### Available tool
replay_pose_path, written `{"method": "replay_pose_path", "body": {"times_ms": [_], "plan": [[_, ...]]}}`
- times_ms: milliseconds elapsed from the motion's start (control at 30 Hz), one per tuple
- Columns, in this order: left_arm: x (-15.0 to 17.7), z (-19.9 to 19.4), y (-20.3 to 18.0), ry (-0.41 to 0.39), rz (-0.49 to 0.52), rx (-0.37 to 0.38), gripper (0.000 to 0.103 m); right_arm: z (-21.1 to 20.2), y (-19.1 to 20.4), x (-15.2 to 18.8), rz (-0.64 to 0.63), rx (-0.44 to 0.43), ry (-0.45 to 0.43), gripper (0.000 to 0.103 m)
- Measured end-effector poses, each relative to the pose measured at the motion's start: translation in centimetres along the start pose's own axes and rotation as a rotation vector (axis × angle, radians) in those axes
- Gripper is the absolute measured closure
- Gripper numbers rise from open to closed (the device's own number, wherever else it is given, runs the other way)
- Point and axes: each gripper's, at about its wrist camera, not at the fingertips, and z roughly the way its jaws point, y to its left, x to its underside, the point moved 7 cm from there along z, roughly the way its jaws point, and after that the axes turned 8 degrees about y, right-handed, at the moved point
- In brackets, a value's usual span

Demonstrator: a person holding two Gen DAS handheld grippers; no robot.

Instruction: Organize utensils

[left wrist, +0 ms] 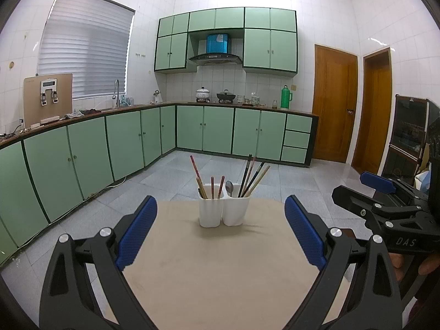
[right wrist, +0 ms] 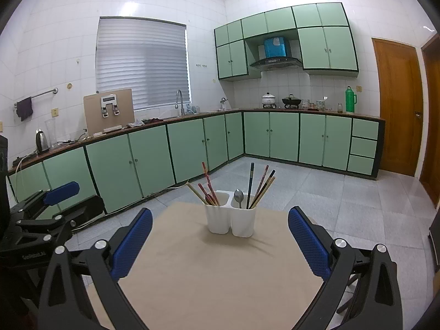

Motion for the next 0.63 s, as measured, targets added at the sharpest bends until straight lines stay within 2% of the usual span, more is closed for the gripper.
{"method": "replay_pose_path", "body": {"times_ms": [633], "plan": [[0.36, 0.14, -0.26, 0.008, -0.002, -0.002, 0.012, 0.31, -0.21, 0.19, 0.005, 0.001, 0.006, 0.006]]}}
